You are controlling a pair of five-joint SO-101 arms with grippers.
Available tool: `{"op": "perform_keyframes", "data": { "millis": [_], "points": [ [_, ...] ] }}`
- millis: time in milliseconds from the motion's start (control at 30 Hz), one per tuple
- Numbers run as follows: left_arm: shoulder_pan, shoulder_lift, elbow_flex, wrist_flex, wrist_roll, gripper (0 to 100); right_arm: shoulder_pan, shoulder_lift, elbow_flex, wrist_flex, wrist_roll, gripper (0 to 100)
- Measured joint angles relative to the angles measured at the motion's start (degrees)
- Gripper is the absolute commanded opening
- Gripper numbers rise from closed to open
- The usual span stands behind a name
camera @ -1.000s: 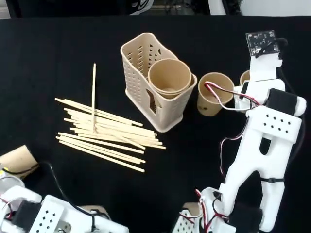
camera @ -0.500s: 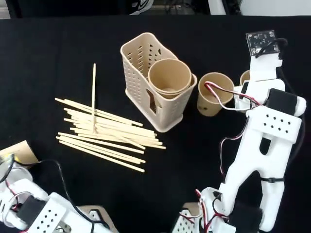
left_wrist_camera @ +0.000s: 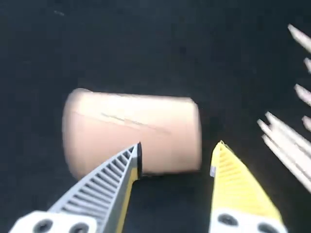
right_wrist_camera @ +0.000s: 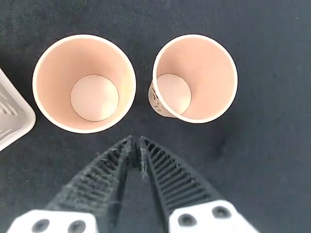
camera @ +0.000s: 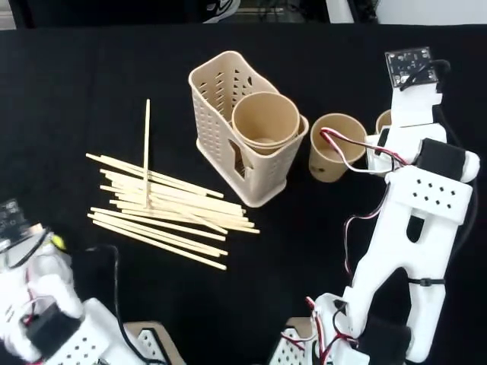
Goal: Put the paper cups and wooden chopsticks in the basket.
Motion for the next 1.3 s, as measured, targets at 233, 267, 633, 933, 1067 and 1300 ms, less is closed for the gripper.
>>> {"op": "perform_keyframes", "data": {
  "millis": [233, 267, 633, 933, 1067, 1300],
  "points": [
    [-21.27, 0.00, -2.02, -3.96, -0.35, 25, 0.00, 0.00, 0.00, -0.09, 0.00, 1.4],
    [-22.24, 0.00, 0.44, -6.24, -0.35, 25, 0.00, 0.00, 0.00, -0.18, 0.00, 1.4],
    [-21.36, 0.26, 14.07, -16.62, 6.33, 25, 0.00, 0.00, 0.00, -0.18, 0.00, 1.4],
    [-29.98, 0.35, 5.10, -13.54, 6.77, 25, 0.26, 0.09, 0.00, -0.18, 0.00, 1.4],
    [-30.07, 0.09, -0.88, -12.75, 8.79, 25, 0.26, 0.09, 0.00, -0.18, 0.00, 1.4],
    [-30.07, 3.25, 2.64, -24.35, 14.07, 25, 0.26, 0.09, 0.35, -0.18, 0.00, 1.4]
  ]
}}
